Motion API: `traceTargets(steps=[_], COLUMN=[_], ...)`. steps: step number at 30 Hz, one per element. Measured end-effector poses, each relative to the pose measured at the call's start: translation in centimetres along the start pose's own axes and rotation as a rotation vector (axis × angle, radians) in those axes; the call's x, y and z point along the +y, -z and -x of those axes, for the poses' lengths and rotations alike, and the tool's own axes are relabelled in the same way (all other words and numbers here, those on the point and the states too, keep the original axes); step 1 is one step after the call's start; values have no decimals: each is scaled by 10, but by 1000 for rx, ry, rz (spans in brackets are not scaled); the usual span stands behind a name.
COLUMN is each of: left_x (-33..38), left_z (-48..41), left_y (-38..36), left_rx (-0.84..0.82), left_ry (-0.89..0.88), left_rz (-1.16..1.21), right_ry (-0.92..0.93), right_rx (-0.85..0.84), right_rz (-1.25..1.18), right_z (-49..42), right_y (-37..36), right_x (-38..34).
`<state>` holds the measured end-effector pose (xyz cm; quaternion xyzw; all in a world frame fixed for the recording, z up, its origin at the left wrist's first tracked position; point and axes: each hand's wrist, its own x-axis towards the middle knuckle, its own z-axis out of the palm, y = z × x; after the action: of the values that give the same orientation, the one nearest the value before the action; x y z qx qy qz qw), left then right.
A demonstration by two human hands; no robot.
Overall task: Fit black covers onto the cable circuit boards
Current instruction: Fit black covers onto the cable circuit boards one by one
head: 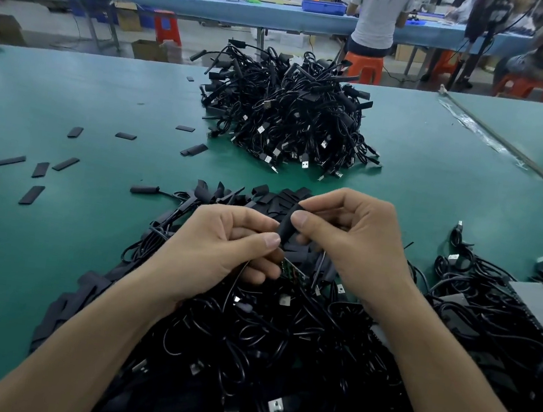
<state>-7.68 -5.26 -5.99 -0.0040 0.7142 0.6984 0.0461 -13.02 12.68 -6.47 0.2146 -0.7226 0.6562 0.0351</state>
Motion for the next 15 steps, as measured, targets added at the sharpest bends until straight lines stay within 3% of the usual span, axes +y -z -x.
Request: traceTargets(steps=[4,6,8,12,15], left_x=[1,2,1,-2,-1], left_z=[1,0,-1,-1,3], left_y=[1,2,6,13,13], left_rx=[43,121,244,433,472], left_ry=[-36,-55,-81,-165,-133], left_rz=[-15,0,-60,-525,-800], right_ry=[-29,-58,-125,-256,-197], right_rx=[10,10,-95,-579,-556], right_rz=[-27,93,304,749,801], right_z=[-1,-1,0,4,4], right_y=[3,7,13,14,11], right_x=[-1,-6,-13,-27,-29])
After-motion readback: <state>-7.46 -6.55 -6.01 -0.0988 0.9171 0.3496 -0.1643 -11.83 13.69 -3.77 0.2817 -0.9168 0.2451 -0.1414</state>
